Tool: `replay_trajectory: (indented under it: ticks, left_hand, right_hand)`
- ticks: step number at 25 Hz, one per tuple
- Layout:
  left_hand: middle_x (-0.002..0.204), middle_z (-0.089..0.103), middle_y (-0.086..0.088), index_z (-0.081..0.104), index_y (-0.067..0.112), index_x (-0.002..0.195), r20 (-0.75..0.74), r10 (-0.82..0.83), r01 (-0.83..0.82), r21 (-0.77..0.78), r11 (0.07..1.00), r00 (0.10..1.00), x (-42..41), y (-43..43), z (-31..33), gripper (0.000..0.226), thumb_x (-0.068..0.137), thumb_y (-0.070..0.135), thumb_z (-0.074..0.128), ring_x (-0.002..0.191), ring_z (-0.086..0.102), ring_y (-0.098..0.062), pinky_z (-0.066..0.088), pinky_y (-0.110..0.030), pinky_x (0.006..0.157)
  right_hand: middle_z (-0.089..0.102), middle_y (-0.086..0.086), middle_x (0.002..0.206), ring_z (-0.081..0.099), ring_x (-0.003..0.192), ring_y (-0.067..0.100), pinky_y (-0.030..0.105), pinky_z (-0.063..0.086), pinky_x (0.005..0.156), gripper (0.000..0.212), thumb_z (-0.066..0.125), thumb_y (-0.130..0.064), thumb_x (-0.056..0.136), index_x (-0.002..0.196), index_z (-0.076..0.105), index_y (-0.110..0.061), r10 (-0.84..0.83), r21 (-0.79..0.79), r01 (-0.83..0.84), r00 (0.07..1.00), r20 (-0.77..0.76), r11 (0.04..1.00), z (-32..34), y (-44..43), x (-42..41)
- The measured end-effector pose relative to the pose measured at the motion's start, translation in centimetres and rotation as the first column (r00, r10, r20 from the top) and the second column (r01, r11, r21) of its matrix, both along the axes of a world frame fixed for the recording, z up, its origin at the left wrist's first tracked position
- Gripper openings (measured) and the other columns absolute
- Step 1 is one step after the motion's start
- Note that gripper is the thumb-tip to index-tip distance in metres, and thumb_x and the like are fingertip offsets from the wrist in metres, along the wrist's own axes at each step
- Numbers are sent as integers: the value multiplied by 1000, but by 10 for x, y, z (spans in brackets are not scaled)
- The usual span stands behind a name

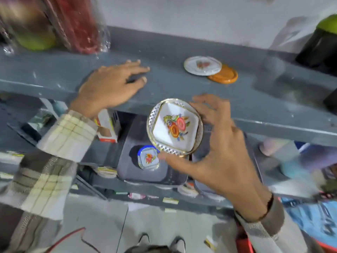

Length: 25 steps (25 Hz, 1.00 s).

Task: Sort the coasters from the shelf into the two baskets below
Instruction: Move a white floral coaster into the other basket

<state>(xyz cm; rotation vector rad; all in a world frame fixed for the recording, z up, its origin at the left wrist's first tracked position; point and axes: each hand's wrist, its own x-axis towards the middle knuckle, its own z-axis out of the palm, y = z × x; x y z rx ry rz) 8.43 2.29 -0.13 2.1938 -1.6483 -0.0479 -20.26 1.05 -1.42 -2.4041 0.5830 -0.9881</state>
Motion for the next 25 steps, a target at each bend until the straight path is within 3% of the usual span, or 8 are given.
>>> replay_trajectory:
  ticks: [4, 8, 11, 14, 16, 20, 23, 25]
  left_hand:
    - [167, 42, 18, 48, 58, 151, -52, -18, 14, -77, 997, 998, 17, -8, -13, 65, 89, 73, 38, 156, 36, -12, 20, -33, 125]
    - [163, 48, 17, 42, 90, 124, -168, -57, 28, -170, 985, 984, 38, -18, -27, 36, 88, 89, 38, 154, 41, -12, 26, -48, 130]
    - [164, 49, 10, 47, 84, 128, -225, -82, 34, -206, 978, 971, 57, -25, -42, 41, 88, 90, 38, 155, 40, -13, 26, -47, 130]
    - [166, 45, 17, 49, 79, 132, -231, -67, 19, -205, 979, 971, 64, -25, -46, 47, 88, 89, 39, 155, 38, -5, 22, -42, 131]
    - [165, 45, 22, 50, 80, 131, -224, -58, 6, -228, 974, 973, 57, -21, -41, 48, 86, 91, 38, 154, 37, 0, 22, -41, 131]
    - [163, 49, 17, 45, 88, 124, -152, -41, 11, -194, 981, 988, 37, -11, -25, 33, 93, 74, 45, 154, 41, -8, 25, -43, 130]
    - [163, 49, 15, 53, 62, 146, -92, -14, -2, -175, 985, 996, 24, -4, -17, 56, 91, 68, 45, 152, 43, -10, 23, -28, 125]
    - [164, 49, 14, 58, 46, 150, -78, 6, -18, -160, 987, 997, 17, -2, -12, 66, 89, 67, 45, 152, 44, -11, 27, -32, 126]
  right_hand:
    - [40, -34, 126, 57, 115, 17, 15, 44, 97, 86, 79, -64, 66, 134, 41, -27, -101, 101, 105, 994, -42, 989, -64, 21, -25]
    - [45, -20, 125, 51, 113, 18, 25, 45, 97, 84, 82, -57, 65, 132, 43, -23, -220, 207, 257, 958, -186, 944, -130, 17, -42]
    - [53, -7, 132, 48, 119, 21, 37, 49, 100, 88, 90, -48, 66, 134, 42, -20, -298, 250, 355, 924, -239, 901, -164, 1, -60]
    - [54, 2, 133, 50, 122, 29, 46, 49, 100, 89, 89, -51, 69, 135, 45, -11, -350, 271, 422, 895, -276, 865, -187, -13, -73]
    - [54, 2, 132, 50, 121, 31, 48, 49, 98, 90, 88, -54, 69, 135, 46, -9, -365, 268, 442, 884, -293, 856, -198, -17, -75]
    - [54, -5, 126, 50, 112, 23, 41, 50, 93, 86, 88, -53, 66, 131, 46, -15, -322, 275, 398, 904, -282, 875, -209, -17, -53]
    - [52, -9, 123, 49, 106, 19, 34, 50, 87, 86, 87, -56, 64, 130, 43, -22, -254, 288, 335, 924, -286, 897, -216, -20, -20]
    - [49, -12, 122, 49, 108, 20, 31, 50, 86, 89, 88, -55, 62, 131, 43, -23, -175, 317, 276, 934, -312, 907, -220, -21, 8]
